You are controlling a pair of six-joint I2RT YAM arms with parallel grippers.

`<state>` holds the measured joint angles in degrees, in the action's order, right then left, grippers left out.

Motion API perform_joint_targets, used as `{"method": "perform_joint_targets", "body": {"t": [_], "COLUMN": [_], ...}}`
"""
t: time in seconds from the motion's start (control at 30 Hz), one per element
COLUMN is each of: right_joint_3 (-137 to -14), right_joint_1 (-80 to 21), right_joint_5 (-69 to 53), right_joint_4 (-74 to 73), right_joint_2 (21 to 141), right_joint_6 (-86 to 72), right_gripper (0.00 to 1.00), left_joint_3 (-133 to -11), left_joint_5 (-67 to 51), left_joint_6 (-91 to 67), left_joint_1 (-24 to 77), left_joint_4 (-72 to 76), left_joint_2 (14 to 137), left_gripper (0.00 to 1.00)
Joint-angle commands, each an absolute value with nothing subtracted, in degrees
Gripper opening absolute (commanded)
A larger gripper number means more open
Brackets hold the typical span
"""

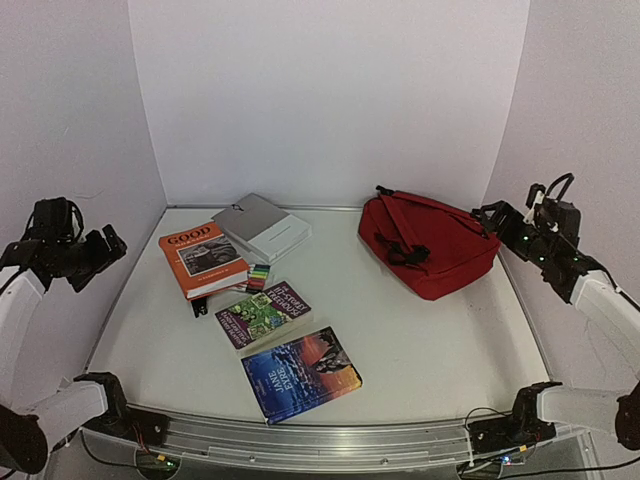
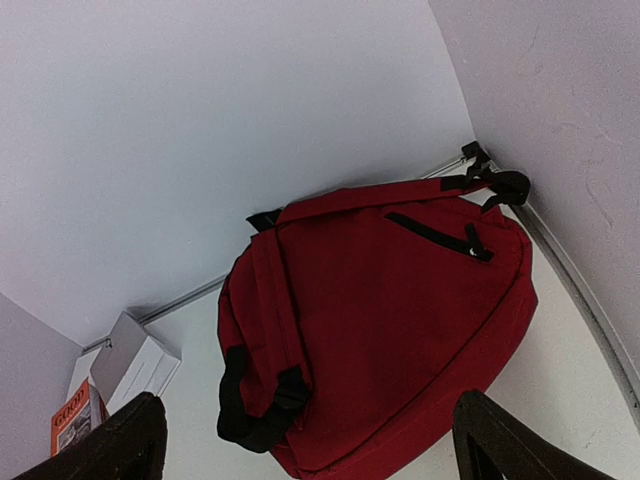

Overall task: Pack the student bag
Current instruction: Pick up the student bag at the center of the board.

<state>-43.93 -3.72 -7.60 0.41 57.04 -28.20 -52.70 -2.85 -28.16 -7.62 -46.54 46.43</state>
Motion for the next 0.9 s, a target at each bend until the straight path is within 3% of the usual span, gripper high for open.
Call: {"method": "perform_joint_targets", "body": {"t": [0.0,0.23,0.4,0.6,0.87], "right_joint_3": [-47.30,-54.37,-66.20,-76.92,-83.62], "right_joint_1": [-3.58,-6.30,-21.88,-30.83,-38.09], "right_joint_5": [-18.23,-15.73,4.62,21.79,25.73], "right_joint_4": [0.44,-1.79,-9.98,-19.64,-25.91], "right_joint_2": [57.58,60.77,72.68,87.06,102.80], "right_joint_6": [-24.52,-21.31,-14.68,-7.96,0.73], "right_gripper": [0.98,0.98,0.98,0.98,0.98], "left_joint_3": [-55.82,-53.85,-55.15,-52.49,-52.37], "left_joint_5": [-7.67,-9.20,-11.03,-14.02,-14.77], "left_joint_6": [-21.63,-14.75,-11.93,-12.46,-12.58], "left_joint_1": [-7.86,-7.90,-7.89,-7.88,-7.91], "left_joint_4": [-45.52,-35.49,-33.54,-31.96,-32.77], "left_joint_2": [48.65,49.09,52.38,49.60,49.38], "left_gripper": [1.00,1.00,1.00,1.00,1.00]}}
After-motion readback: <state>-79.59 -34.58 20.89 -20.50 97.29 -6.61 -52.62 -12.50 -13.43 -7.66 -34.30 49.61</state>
